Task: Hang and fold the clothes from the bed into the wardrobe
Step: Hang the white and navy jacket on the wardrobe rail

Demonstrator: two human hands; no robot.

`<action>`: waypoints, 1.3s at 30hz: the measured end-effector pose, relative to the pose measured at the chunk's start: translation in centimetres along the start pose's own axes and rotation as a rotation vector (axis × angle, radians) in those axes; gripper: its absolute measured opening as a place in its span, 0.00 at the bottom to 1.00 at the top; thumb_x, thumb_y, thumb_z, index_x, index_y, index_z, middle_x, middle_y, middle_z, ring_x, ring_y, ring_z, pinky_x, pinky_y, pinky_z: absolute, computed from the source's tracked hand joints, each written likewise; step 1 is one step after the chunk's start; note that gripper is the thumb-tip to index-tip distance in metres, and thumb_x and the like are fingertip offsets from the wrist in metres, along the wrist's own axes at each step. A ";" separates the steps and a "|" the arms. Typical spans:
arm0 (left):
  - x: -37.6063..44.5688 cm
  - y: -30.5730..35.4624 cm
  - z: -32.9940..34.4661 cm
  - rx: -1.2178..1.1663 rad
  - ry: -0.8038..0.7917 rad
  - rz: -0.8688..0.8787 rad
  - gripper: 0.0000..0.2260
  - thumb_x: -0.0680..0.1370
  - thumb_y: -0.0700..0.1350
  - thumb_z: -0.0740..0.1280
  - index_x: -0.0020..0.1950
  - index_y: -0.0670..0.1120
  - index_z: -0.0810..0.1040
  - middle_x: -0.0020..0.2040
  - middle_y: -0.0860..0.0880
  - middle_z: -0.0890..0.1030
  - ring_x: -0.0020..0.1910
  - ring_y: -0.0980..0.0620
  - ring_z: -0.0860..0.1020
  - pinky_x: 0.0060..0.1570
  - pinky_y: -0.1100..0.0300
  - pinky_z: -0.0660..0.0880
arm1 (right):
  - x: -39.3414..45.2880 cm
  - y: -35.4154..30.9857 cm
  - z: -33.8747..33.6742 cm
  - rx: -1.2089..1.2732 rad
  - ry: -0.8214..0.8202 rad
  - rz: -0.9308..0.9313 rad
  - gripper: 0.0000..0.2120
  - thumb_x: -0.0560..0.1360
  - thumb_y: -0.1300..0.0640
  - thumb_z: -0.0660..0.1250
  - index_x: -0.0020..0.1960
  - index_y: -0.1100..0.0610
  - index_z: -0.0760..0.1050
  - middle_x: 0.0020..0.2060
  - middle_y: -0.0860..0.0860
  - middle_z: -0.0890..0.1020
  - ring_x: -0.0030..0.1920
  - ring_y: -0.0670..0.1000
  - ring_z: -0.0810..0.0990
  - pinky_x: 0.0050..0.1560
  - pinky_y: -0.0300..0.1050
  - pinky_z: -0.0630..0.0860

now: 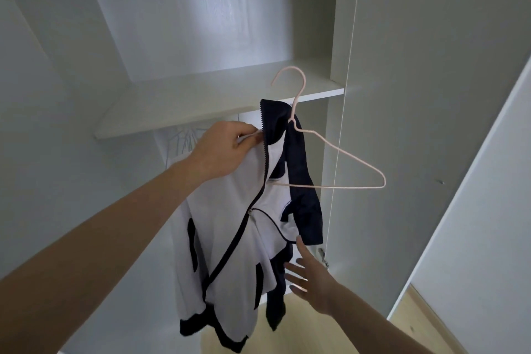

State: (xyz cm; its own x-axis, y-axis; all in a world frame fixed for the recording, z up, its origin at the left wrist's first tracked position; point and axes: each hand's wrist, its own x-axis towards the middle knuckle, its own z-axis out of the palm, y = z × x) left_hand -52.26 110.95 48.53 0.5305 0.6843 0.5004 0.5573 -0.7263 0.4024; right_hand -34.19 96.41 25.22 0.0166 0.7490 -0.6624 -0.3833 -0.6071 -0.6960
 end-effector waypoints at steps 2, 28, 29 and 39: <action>-0.4 0.1 0.1 -0.020 -0.028 -0.012 0.20 0.83 0.57 0.64 0.33 0.51 0.72 0.30 0.47 0.68 0.32 0.46 0.68 0.35 0.48 0.67 | 0.7 -1.0 0.6 0.063 -0.021 -0.018 0.38 0.70 0.27 0.68 0.66 0.55 0.75 0.62 0.50 0.83 0.64 0.55 0.80 0.72 0.53 0.73; -9.4 -5.5 0.5 -0.097 -0.244 -0.210 0.07 0.84 0.50 0.63 0.54 0.57 0.80 0.46 0.55 0.83 0.45 0.54 0.80 0.51 0.54 0.77 | -0.8 -13.4 -3.8 0.141 0.513 -0.535 0.12 0.81 0.59 0.66 0.42 0.58 0.67 0.33 0.54 0.71 0.28 0.51 0.67 0.27 0.42 0.66; -9.5 -5.9 0.5 -0.121 -0.257 -0.246 0.07 0.84 0.51 0.61 0.51 0.56 0.79 0.43 0.52 0.82 0.41 0.52 0.78 0.48 0.52 0.76 | -1.0 -13.7 -3.5 0.128 0.514 -0.538 0.11 0.82 0.59 0.66 0.42 0.58 0.67 0.34 0.55 0.72 0.29 0.52 0.68 0.29 0.43 0.67; -10.4 -7.6 1.1 0.188 -0.321 -0.358 0.16 0.82 0.44 0.58 0.33 0.51 0.68 0.32 0.51 0.75 0.31 0.51 0.74 0.34 0.52 0.71 | -6.4 -15.9 3.4 -0.529 0.032 -0.841 0.10 0.84 0.58 0.64 0.44 0.52 0.76 0.25 0.44 0.73 0.28 0.47 0.71 0.31 0.44 0.70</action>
State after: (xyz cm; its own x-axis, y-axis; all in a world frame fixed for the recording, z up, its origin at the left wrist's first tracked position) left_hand -61.34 109.44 39.44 0.4381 0.8950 0.0839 0.8296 -0.4384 0.3458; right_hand -31.34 102.20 41.50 0.1222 0.9873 0.1017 0.2258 0.0721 -0.9715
